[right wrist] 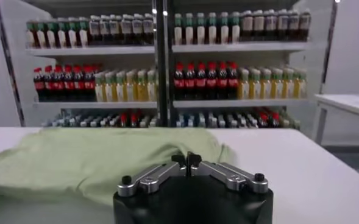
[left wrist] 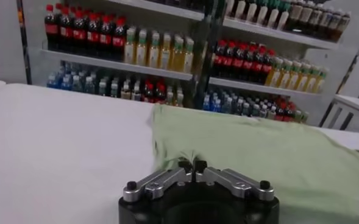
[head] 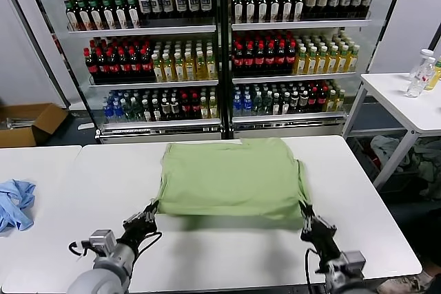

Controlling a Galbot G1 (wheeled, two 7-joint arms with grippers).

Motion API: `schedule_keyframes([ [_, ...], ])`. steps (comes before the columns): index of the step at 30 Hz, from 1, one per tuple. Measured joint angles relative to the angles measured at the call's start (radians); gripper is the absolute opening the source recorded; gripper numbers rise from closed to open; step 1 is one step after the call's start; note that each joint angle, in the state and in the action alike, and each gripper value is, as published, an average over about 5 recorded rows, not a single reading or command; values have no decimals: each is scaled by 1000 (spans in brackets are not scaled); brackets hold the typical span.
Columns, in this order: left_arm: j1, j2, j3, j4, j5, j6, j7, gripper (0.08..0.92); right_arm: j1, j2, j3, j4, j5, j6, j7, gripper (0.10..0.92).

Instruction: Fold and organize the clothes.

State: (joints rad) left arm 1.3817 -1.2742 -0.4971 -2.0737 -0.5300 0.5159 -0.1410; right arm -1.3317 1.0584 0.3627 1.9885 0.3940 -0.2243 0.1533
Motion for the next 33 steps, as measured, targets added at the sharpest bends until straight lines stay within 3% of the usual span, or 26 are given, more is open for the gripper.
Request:
schedule_keyframes([
  [10, -131, -22, 50, 149, 82, -29, -6, 85, 155, -7, -87, -122, -65, -38, -26, 129],
  [15, -158, -32, 62, 198, 131, -36, -13, 108, 169, -4, -104, -134, -99, -49, -50, 252],
  [26, -123, -54, 49, 194, 193, -61, -33, 412, 74, 10, -31, -92, -119, -54, -43, 563],
  [33, -94, -53, 52, 196, 199, -61, -42, 611, 46, 19, 10, -100, -56, -111, -7, 753],
])
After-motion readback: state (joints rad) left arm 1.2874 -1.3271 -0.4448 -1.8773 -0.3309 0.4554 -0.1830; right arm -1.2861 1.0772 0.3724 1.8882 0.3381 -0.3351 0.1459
